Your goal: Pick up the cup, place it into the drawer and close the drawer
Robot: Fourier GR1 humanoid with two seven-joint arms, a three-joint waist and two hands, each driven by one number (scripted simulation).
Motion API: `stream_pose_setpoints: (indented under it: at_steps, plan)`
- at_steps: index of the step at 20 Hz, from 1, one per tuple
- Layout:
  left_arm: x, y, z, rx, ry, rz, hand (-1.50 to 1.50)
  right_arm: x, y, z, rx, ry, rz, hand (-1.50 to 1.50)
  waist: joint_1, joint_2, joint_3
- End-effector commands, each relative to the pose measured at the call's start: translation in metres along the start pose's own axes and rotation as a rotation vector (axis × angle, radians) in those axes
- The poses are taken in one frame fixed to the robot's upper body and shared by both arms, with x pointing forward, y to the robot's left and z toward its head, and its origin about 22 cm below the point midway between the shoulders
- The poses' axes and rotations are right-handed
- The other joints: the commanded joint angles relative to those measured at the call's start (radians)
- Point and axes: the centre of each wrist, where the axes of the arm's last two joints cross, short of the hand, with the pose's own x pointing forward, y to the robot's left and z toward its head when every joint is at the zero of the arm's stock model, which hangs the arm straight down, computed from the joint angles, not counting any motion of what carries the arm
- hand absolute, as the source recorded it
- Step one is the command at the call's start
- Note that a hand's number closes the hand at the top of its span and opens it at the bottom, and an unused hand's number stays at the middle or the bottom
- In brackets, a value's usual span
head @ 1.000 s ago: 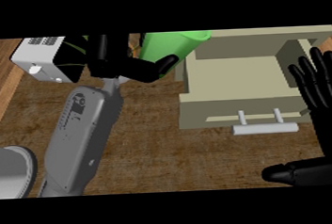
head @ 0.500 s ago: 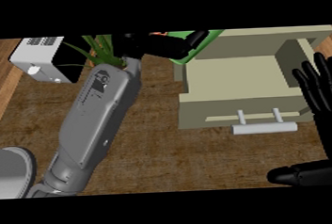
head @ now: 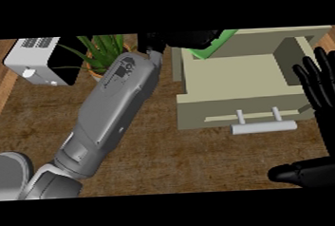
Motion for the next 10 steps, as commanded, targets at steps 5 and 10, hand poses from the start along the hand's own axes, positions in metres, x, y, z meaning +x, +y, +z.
stream_pose_setpoints:
  at_steps: [5,10]
  plan:
    - [-0.023,-0.005,-0.005,0.010,0.066,-0.063,1.50,0.015,0.000,0.002,0.033,-0.016,0.008,-1.50,-0.028,0.007,0.000]
    - [-0.031,-0.016,0.002,-0.026,0.076,-0.139,1.50,-0.002,-0.003,0.003,0.040,-0.017,-0.003,-1.50,-0.051,0.010,0.001]
